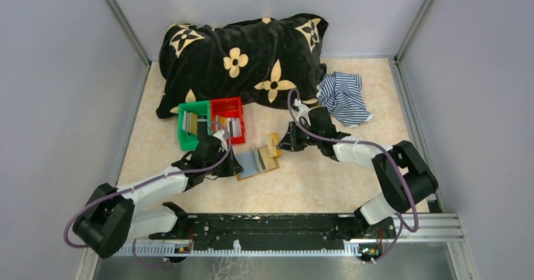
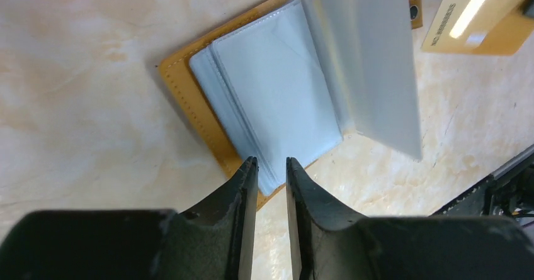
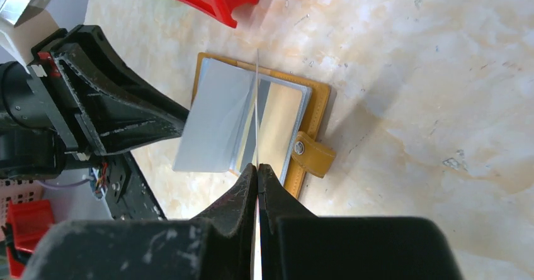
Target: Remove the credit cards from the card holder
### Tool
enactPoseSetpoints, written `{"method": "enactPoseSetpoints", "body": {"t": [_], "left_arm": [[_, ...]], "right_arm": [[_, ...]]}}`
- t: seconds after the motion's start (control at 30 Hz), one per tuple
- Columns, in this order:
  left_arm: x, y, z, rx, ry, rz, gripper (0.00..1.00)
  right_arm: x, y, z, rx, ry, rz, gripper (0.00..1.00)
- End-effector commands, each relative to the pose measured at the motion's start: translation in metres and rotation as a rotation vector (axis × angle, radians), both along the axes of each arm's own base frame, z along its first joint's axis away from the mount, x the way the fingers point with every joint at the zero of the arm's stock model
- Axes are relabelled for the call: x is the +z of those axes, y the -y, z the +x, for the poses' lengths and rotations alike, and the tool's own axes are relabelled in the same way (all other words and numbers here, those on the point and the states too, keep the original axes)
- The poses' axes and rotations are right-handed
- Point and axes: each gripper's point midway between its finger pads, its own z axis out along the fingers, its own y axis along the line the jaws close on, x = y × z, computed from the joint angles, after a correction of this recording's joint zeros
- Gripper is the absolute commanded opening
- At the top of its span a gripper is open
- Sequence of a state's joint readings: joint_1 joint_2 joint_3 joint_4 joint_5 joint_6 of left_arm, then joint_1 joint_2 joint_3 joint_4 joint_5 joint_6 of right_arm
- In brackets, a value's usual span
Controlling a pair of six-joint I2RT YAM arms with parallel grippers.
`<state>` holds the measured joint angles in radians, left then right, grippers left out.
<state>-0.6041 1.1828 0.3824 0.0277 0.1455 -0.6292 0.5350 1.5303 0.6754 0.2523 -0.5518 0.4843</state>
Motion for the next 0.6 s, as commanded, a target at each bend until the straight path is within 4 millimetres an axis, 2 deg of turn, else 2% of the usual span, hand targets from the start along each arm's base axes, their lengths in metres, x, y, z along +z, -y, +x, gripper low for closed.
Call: {"method": "enactPoseSetpoints", "body": {"t": [0.0,0.13,0.2,0.3,0.4,0.57], "left_arm": [[0.038,-0.010,0.015,0.004,0.126,0.048,0.32],[0.089,-0.006,0.035,0.015,0.279,0.012,0.41],[0.108,-0.005,0.042,0.019,0.318,0.002,0.45],[0.136,0.008,0.047,-0.012,0.389,-0.081,0.46],[0.154,0.020,0.045,-0.046,0.446,-0.186,0.46],[0.162,0.037,0.036,-0.125,0.478,-0.305,0.47]], "right_arm": [[0.042,0.000,0.018,-0.006,0.124,0.015,0.00],[0.068,-0.012,0.021,0.027,0.148,0.095,0.00],[0.080,-0.018,0.021,0.050,0.152,0.138,0.00],[0.099,-0.026,0.015,0.090,0.150,0.216,0.00],[0.120,-0.033,0.005,0.134,0.140,0.310,0.00],[0.149,-0.040,-0.011,0.206,0.127,0.465,0.00]]}}
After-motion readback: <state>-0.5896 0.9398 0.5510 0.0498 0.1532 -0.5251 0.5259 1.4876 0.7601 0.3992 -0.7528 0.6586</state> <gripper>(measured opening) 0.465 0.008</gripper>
